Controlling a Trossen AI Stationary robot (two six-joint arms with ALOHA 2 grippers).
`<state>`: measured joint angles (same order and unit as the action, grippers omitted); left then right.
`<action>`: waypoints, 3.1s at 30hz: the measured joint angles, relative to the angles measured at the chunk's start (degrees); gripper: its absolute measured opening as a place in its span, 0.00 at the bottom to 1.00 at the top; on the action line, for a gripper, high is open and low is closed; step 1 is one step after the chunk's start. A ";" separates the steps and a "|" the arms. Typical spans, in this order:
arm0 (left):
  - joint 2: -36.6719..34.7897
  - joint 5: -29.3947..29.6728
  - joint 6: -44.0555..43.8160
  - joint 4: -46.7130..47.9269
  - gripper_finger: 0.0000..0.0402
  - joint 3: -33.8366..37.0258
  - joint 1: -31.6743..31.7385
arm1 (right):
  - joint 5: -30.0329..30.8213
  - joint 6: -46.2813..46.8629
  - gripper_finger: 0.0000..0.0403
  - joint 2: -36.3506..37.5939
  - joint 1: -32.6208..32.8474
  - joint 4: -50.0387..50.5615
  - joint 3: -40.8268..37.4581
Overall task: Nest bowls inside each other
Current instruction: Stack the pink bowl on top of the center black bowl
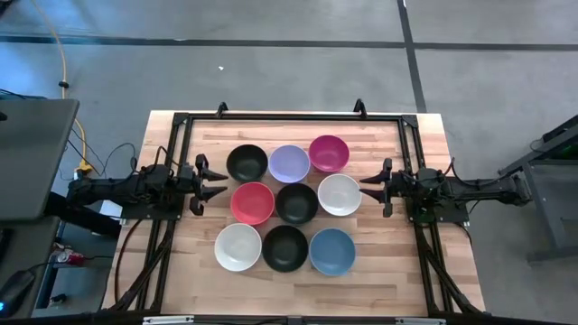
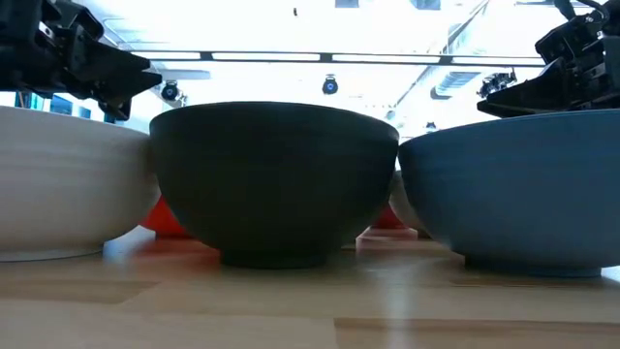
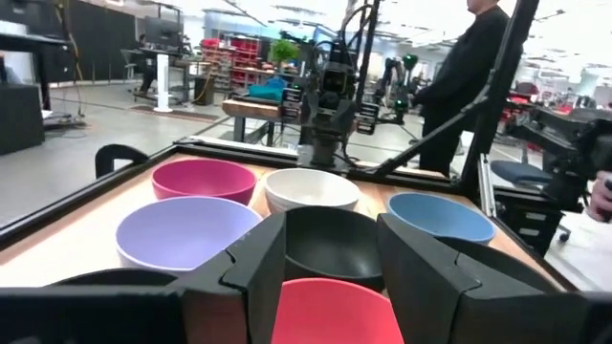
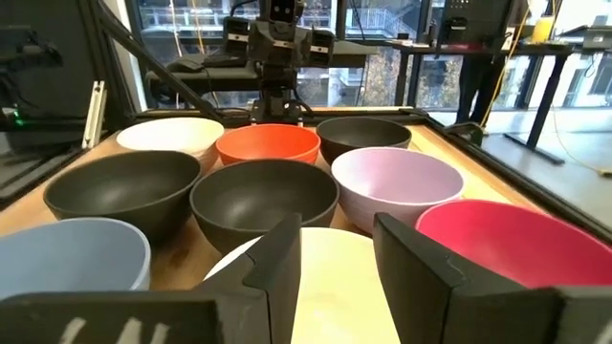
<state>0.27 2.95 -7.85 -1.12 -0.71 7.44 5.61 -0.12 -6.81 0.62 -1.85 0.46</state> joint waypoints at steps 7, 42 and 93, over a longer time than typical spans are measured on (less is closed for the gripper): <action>0.00 0.82 -2.05 0.02 0.38 0.00 0.03 | -0.55 3.89 0.31 0.01 0.00 0.00 0.01; 0.45 -5.78 -2.46 0.04 0.38 0.00 0.00 | 11.48 10.29 0.31 -40.05 -6.84 45.73 56.21; 0.57 -5.26 3.56 -3.02 0.38 0.00 0.00 | -16.71 17.17 0.31 -88.63 -46.19 55.30 69.95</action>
<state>0.84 -2.32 -4.29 -4.14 -0.71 7.44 -11.09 17.06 -95.44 -45.57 53.45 70.41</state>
